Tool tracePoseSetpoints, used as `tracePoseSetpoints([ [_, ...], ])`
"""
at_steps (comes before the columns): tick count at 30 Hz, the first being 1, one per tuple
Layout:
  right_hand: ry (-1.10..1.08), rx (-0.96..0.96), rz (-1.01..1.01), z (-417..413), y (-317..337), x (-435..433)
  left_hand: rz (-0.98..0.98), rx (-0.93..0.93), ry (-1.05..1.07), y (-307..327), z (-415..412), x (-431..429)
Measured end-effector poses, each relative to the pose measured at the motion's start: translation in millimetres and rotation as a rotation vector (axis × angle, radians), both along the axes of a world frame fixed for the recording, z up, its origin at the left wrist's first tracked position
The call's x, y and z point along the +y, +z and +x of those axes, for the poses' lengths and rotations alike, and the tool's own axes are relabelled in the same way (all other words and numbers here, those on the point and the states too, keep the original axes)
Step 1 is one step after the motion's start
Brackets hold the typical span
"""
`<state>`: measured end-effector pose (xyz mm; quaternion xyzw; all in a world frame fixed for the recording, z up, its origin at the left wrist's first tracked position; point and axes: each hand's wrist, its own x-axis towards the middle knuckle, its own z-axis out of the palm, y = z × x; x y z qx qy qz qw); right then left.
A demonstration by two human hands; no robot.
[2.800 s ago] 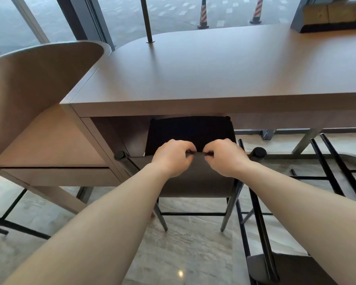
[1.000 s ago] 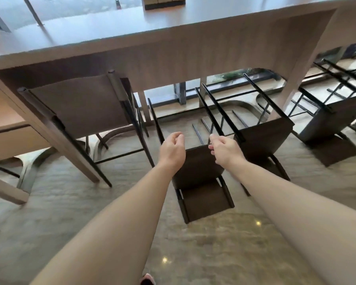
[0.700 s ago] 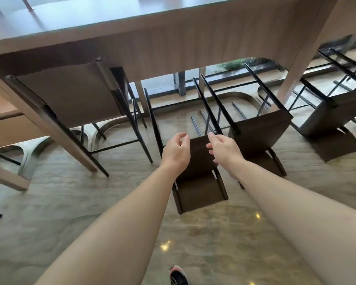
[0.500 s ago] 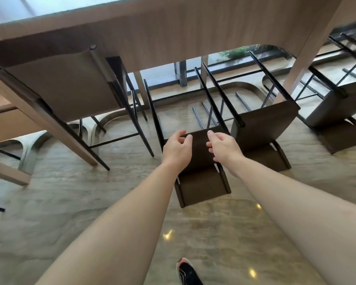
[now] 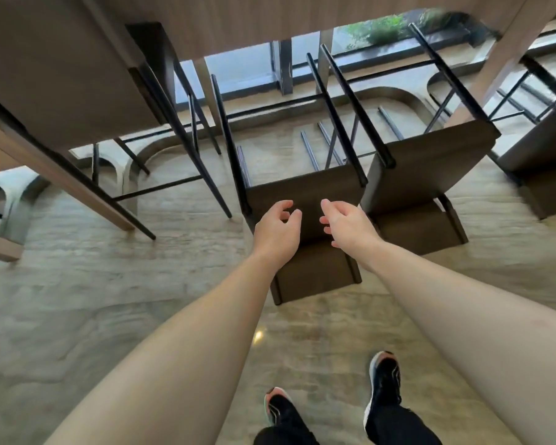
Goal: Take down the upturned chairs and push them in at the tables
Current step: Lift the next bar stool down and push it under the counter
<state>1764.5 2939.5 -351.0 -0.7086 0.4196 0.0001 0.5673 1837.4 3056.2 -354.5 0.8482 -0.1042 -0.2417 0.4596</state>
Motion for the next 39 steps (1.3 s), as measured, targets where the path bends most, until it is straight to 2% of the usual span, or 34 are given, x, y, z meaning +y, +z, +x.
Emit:
tracePoseSetpoints([
  [6,0.049,0.035,-0.001,4,-105,-32,0.069,-0.041,0.010,-118,-1,-30],
  [17,0.179,0.110,-0.088,25,-389,-78,0.089,-0.107,-0.019,-382,15,-73],
  [21,0.210,0.109,-0.117,39,-471,-79,0.082,-0.100,-0.043,-463,23,-81],
  [25,0.257,0.105,-0.118,48,-523,-80,0.084,-0.082,-0.064,-524,23,-83],
  [32,0.362,0.105,-0.224,56,-569,-89,0.178,-0.158,-0.197,-579,30,-84],
  [35,0.473,0.146,-0.304,48,-586,-93,0.311,-0.208,-0.315,-595,27,-85],
  [39,0.614,0.225,-0.471,42,-607,-96,0.594,-0.280,-0.503,-614,21,-80],
])
